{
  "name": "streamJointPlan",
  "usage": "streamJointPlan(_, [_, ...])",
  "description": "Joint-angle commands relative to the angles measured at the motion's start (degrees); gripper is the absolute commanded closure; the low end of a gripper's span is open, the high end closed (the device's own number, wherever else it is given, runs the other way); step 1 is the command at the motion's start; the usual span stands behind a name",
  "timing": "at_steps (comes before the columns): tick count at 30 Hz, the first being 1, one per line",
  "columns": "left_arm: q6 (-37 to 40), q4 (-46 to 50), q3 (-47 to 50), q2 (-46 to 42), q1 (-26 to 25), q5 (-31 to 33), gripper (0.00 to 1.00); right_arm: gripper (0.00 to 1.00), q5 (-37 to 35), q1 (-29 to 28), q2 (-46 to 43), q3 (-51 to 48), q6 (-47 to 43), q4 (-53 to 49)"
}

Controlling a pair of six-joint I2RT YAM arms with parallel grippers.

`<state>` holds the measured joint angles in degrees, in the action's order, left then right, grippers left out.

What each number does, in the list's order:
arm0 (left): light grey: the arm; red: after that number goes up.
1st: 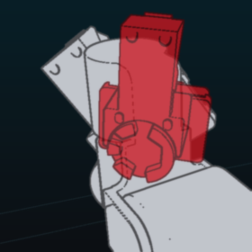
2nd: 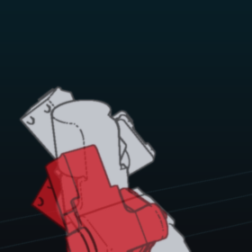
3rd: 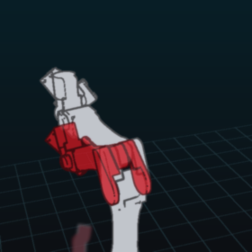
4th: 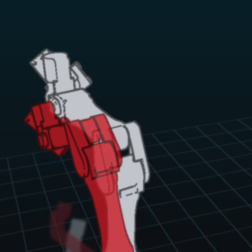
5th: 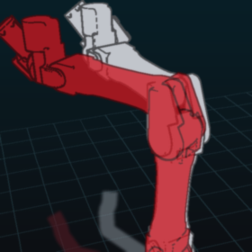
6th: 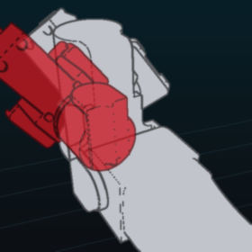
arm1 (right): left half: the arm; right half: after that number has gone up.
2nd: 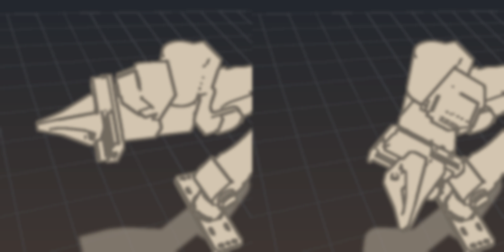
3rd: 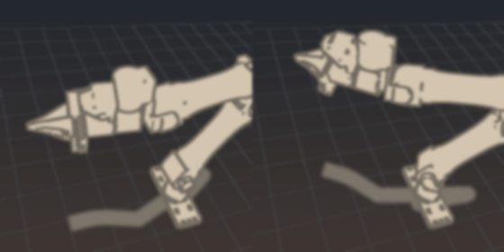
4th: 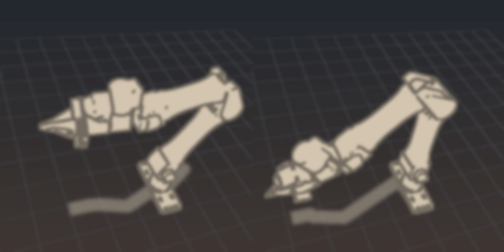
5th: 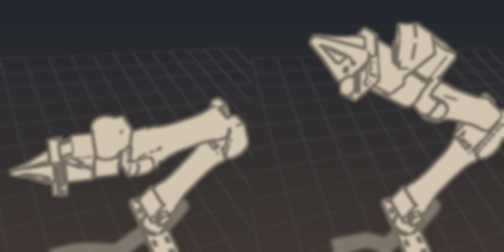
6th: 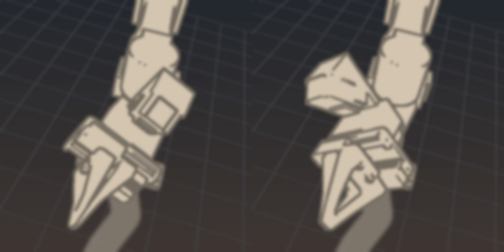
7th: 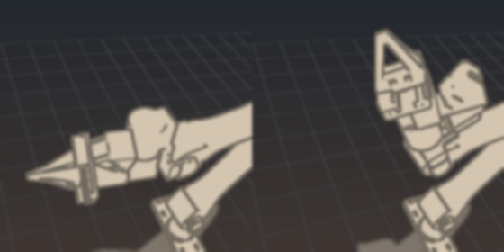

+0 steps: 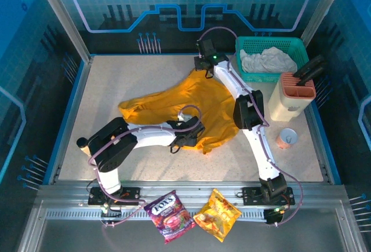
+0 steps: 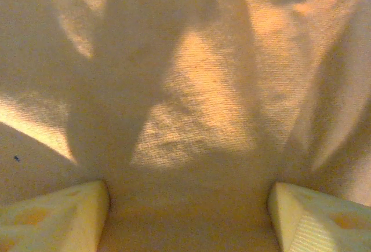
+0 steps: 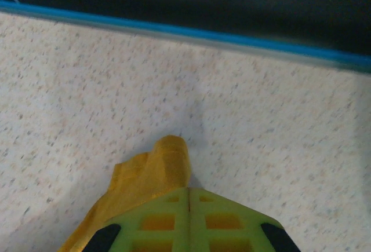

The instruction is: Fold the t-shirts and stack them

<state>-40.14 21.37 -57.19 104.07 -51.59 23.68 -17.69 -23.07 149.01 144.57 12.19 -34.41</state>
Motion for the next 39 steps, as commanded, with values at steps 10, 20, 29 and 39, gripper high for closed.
streamJointPlan(10, [-1.52, 19.00, 4.89, 2.64, -1.46, -7.19, 0.24, 1.00, -13.75, -7.17, -4.06, -6.37, -5.66, 9.97])
streamJointPlan(20, [0.56, 29.52, -3.22, -6.53, 1.25, 1.93, 0.02, 1.00, -10.22, -10.57, -16.18, -35.71, 7.39, 14.26])
streamJointPlan(29, [8.46, 37.37, -14.42, -18.37, 14.77, 2.73, 0.01, 0.48, -6.74, -8.52, -29.66, -48.60, 10.47, 15.51])
streamJointPlan(39, [13.28, 29.57, -16.77, -11.97, 33.07, -6.74, 0.05, 0.45, -2.54, -3.59, -42.72, -60.84, 13.15, 10.98])
